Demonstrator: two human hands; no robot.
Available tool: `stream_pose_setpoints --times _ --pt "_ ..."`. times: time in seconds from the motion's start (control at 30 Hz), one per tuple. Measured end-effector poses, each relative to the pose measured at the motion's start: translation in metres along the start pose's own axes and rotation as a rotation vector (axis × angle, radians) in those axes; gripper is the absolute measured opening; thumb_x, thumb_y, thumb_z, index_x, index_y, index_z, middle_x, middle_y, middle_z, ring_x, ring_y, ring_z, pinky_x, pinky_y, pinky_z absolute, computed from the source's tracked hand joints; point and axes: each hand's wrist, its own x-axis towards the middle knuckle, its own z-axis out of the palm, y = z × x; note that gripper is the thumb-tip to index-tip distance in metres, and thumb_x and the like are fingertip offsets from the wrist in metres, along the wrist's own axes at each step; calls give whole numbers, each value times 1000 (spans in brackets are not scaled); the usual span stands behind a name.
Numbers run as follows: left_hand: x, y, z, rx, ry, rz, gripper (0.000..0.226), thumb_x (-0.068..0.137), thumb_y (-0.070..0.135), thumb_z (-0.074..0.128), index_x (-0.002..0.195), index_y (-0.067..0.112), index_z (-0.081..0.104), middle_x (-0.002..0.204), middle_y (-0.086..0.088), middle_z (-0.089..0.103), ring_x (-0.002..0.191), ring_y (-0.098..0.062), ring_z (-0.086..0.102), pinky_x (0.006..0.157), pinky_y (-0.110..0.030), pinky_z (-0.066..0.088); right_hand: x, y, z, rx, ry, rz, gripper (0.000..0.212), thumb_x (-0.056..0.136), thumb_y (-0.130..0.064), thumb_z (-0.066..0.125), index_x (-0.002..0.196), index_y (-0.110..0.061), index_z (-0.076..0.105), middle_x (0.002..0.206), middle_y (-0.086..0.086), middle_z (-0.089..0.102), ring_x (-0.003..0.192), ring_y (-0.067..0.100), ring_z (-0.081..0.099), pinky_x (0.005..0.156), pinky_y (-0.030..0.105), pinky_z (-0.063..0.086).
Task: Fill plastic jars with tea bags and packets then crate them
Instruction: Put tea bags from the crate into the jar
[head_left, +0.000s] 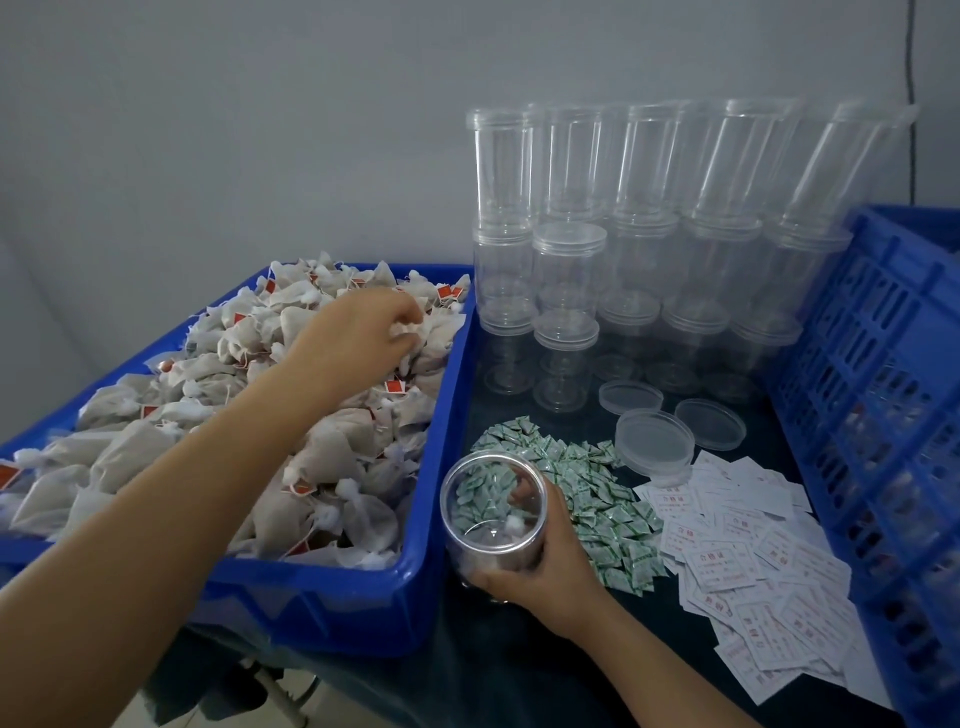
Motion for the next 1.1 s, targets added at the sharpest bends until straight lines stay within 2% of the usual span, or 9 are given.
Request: stream_pose_setpoints --times 0.13,0.23,0.37,0.5,0.57,0.77,0.9,0.97,1.1 --pt "23 -27 28 153 -14 -5 51 87 4 60 135 13 48 141 -9 46 132 -25 39 108 -37 32 -2 -4 -2 -14 -14 0 98 56 -48 94 132 -64 34 127 -30 44 124 -4 49 95 21 51" --pt "40 -31 50 248 -32 39 69 84 -1 61 145 18 35 152 -10 32 140 -29 27 112 -45 30 -4 -5 -3 -32 -25 3 98 56 -46 92 130 -67 32 125 -34 41 124 -9 45 95 17 49" --pt "47 -36 74 302 -222 -78 75 86 7 59 150 23 22 155 -11 22 140 -30 27 108 -44 35 -4 -5 -5 -55 -49 17 101 55 -49 91 131 -67 26 129 -33 37 128 -7 42 103 38 51" --pt "39 -40 84 445 -178 -97 46 87 7 58 131 15 48 139 -14 40 125 -31 41 98 -41 45 -2 -5 -4 -81 -23 -17 100 56 -53 89 131 -72 25 126 -36 37 127 -10 41 98 14 44" --pt "37 -41 85 461 -115 -76 34 87 8 58 120 14 53 130 -12 47 118 -30 45 93 -39 47 -2 -4 -3 -72 -16 -23 100 57 -51 90 132 -69 27 127 -34 38 127 -8 42 97 11 43" --pt "35 -41 74 271 -13 -23 20 90 19 58 109 13 63 109 -6 60 97 -24 56 83 -37 50 -3 -2 -4 -92 -25 -17 101 56 -53 89 133 -68 25 128 -34 36 128 -9 39 102 21 45" --pt "27 -34 54 63 -4 3 21 88 32 63 79 13 64 77 0 56 74 -19 52 66 -31 43 -2 -2 -4 -63 -29 4 100 56 -51 92 133 -64 30 128 -33 39 127 -6 43 104 36 50" --pt "19 -28 40 -74 -20 -17 23 86 31 65 69 17 58 67 2 53 63 -15 50 56 -26 35 -2 -2 -3 -61 -19 -2 101 55 -52 93 134 -62 32 129 -31 40 128 -4 44 106 37 49" --pt "3 -10 12 -291 -40 -20 12 86 30 65 78 22 63 71 5 60 65 -7 52 57 -18 34 -3 -1 -2 -51 -9 -8 99 55 -51 94 132 -64 33 129 -31 42 128 -2 46 105 34 48"
